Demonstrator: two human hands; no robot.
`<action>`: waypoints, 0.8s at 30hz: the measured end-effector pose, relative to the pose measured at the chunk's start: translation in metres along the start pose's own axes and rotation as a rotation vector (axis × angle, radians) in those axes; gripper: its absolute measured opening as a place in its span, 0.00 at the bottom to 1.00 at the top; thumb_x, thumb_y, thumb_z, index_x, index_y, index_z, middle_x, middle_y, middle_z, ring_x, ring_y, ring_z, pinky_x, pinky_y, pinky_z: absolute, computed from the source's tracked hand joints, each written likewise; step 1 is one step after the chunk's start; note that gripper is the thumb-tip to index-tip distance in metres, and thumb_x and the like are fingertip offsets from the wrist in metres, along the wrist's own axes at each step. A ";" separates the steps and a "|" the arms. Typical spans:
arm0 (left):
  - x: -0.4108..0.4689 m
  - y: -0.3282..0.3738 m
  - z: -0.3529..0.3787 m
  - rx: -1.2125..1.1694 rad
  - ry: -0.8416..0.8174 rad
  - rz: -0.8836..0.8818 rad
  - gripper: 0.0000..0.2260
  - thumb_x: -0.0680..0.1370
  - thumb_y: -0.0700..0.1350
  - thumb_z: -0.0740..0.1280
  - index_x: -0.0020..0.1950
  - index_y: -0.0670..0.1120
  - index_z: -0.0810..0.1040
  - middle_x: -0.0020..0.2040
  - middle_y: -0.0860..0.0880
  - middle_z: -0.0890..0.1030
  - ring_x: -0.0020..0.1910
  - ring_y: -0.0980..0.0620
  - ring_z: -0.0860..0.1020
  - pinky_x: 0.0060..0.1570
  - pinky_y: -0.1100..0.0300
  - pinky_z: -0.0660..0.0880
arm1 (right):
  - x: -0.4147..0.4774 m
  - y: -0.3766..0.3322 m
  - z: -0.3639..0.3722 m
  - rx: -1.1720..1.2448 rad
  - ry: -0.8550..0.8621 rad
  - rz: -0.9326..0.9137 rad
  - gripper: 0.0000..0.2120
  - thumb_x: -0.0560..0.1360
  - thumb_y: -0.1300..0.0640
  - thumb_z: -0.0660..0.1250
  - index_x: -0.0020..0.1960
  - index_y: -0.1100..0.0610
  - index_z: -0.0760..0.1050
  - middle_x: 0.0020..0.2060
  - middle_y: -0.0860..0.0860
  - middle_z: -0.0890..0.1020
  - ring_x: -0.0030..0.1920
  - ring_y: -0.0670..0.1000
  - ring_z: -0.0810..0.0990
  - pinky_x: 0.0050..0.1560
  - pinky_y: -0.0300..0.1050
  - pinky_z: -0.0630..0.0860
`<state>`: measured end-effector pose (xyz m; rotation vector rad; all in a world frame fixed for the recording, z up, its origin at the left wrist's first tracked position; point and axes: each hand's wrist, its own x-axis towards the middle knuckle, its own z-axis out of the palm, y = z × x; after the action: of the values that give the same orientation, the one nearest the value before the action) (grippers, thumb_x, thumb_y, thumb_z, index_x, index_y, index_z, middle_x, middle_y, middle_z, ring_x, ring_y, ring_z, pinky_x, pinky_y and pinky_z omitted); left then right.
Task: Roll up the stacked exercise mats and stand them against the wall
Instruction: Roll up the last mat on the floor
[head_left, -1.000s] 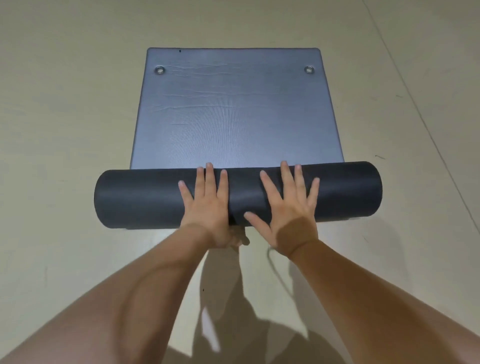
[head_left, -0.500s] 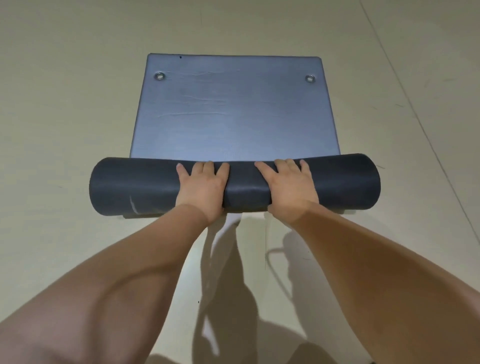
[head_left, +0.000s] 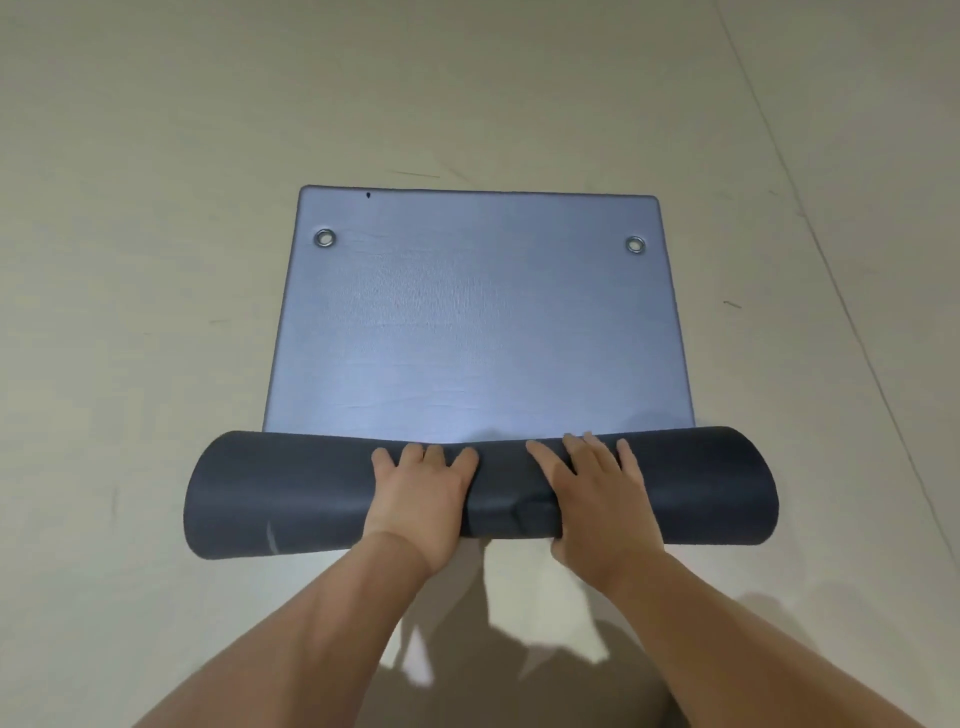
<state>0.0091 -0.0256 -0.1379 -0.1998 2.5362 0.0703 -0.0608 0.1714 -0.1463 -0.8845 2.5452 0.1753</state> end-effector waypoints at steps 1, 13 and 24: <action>0.004 -0.001 -0.003 -0.022 0.003 0.003 0.29 0.72 0.48 0.68 0.71 0.55 0.63 0.56 0.50 0.76 0.56 0.44 0.71 0.58 0.43 0.65 | -0.001 0.000 0.002 0.003 0.035 0.024 0.55 0.63 0.45 0.80 0.83 0.46 0.54 0.76 0.60 0.68 0.79 0.64 0.64 0.78 0.71 0.59; 0.055 -0.038 -0.051 -0.212 0.014 -0.040 0.57 0.66 0.64 0.78 0.83 0.58 0.43 0.82 0.47 0.55 0.82 0.43 0.49 0.74 0.29 0.45 | 0.027 0.005 0.009 -0.070 0.025 -0.037 0.64 0.64 0.15 0.58 0.82 0.45 0.27 0.81 0.60 0.28 0.80 0.65 0.28 0.75 0.78 0.34; 0.041 -0.013 0.005 -0.054 0.154 -0.012 0.61 0.67 0.81 0.55 0.74 0.45 0.20 0.76 0.43 0.21 0.75 0.40 0.22 0.73 0.28 0.35 | 0.142 0.023 -0.060 0.073 0.112 0.057 0.45 0.73 0.20 0.32 0.83 0.41 0.33 0.83 0.56 0.32 0.81 0.60 0.29 0.76 0.74 0.33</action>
<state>-0.0192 -0.0435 -0.1652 -0.2505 2.6882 0.1238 -0.1962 0.0947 -0.1556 -0.8154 2.6638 0.0515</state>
